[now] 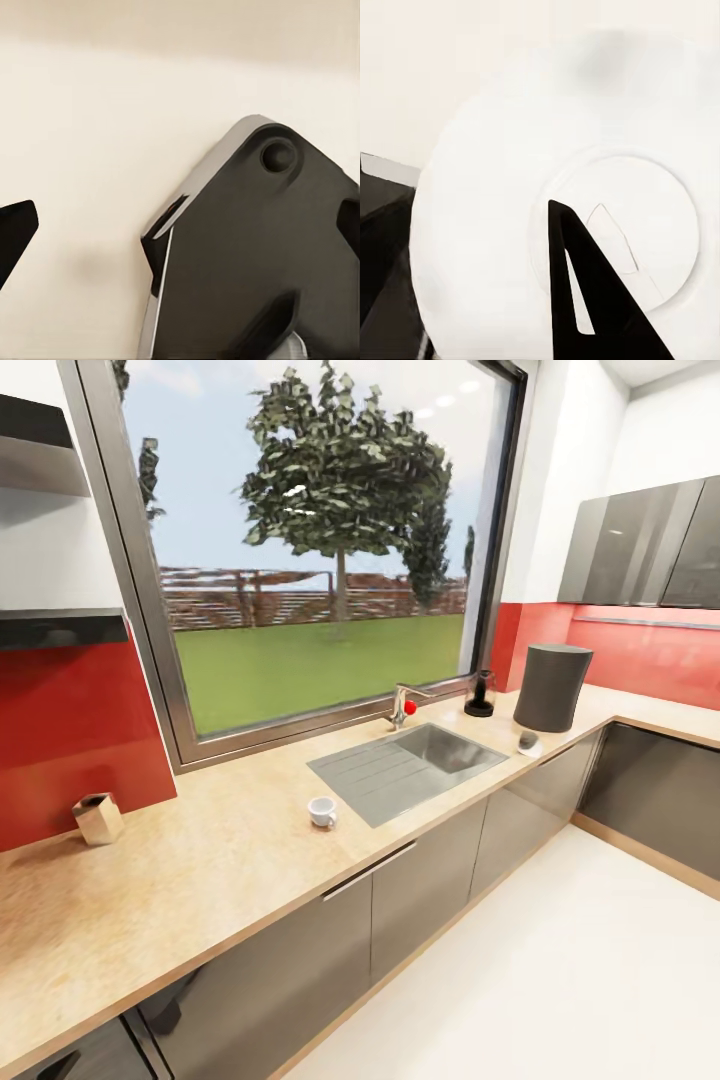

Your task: Set up a coffee station on the kitchen countertop: keep the coffee maker on the countertop, move the bottle of coffee from the kitchen shelf to the counter next to the coffee maker, place a paper coffee filter on top of the coffee maker, put the saucer next to the coffee maker with the coffee cup on the saucer, and place the electric kettle next to the coffee maker.

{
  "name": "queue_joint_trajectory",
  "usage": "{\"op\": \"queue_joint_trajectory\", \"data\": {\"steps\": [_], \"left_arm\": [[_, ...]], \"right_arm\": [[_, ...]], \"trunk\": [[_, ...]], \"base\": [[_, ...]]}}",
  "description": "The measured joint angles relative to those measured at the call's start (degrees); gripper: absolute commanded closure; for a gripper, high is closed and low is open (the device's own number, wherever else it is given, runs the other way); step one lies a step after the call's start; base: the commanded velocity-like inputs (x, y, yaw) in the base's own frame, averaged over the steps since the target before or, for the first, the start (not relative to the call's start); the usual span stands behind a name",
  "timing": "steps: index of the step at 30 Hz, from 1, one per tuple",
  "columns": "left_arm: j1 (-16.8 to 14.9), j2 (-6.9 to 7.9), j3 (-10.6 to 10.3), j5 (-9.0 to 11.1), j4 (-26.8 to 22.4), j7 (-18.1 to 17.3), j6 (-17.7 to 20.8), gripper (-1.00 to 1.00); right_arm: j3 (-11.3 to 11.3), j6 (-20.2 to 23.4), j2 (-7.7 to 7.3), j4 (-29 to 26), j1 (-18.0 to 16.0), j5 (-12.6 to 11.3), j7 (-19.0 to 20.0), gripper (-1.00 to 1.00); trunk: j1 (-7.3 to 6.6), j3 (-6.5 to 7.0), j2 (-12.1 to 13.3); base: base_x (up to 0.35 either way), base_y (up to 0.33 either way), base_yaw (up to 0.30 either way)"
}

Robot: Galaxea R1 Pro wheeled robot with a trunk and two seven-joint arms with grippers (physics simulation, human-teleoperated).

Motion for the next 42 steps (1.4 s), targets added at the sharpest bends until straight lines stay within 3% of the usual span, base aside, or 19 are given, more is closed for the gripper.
{"op": "queue_joint_trajectory", "data": {"steps": [3,7,11,18,33,42], "left_arm": [[0.0,0.06,0.0,-0.1,0.1,0.0,0.4,-1.00],[-0.1,-0.03,0.0,-0.1,0.4,0.0,0.5,-1.00],[-0.1,-0.41,0.0,-0.1,0.5,-0.1,-0.2,-1.00],[-0.1,-0.93,0.0,0.0,1.3,-0.1,-5.4,-1.00],[-1.1,-1.75,-0.1,-0.1,1.4,-0.1,-5.0,-1.00],[-2.0,-2.86,-0.1,-3.0,1.9,-0.1,-5.3,-1.00]], "right_arm": [[0.0,-1.8,-0.07,0.0,0.0,-2.2,-2.3,1.00],[0.0,-2.4,-0.47,0.1,0.1,-3.0,-3.1,1.00],[0.0,-2.5,-0.86,0.1,0.1,-3.2,-3.4,1.00],[0.1,-2.5,-0.72,0.1,0.1,-3.3,-3.5,1.00],[0.0,-2.6,-0.74,0.1,0.1,-3.4,-3.5,1.00],[0.0,-2.5,-0.81,0.1,0.1,-3.5,-3.5,1.00]], "trunk": [[0.00,0.00,0.0],[0.00,0.00,0.0],[0.00,0.00,0.0],[0.00,0.00,0.0],[-0.02,-0.11,0.0],[-0.01,-0.12,0.0]], "base": [[0.000,0.000,0.000],[0.000,0.000,0.000],[0.000,0.000,0.000],[0.008,-0.005,0.031],[0.170,-0.226,0.153],[0.137,-0.237,0.004]]}}
